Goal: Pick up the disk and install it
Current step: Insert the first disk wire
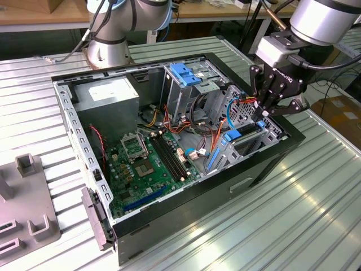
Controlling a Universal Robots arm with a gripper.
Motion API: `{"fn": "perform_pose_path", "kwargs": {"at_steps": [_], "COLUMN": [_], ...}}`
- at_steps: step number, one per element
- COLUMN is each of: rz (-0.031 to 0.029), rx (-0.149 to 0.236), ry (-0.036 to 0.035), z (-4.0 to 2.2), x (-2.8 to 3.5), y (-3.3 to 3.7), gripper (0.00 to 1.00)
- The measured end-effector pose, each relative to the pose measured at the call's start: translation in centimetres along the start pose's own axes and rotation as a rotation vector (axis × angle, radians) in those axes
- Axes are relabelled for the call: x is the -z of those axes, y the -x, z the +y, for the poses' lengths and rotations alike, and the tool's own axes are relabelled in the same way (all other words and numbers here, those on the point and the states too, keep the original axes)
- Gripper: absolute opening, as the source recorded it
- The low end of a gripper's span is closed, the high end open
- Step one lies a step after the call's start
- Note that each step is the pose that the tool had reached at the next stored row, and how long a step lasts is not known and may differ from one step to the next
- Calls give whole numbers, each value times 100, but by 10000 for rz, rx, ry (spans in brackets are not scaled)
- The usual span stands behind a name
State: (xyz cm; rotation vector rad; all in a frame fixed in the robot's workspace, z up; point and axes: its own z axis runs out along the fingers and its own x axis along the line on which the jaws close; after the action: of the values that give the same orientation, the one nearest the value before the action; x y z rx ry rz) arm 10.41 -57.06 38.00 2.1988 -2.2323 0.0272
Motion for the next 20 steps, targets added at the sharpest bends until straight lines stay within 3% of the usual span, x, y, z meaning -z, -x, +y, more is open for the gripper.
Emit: {"fn": "perform_pose_path", "kwargs": {"at_steps": [7, 12, 16, 20], "rz": [34, 28, 26, 29], "rx": [85, 848, 909, 924], "ry": [-2, -17, -19, -19], "z": [-310, -329, -353, -395], "x": [-3, -4, -4, -2], "y": [31, 32, 41, 160], "gripper": [10, 10, 10, 10]}}
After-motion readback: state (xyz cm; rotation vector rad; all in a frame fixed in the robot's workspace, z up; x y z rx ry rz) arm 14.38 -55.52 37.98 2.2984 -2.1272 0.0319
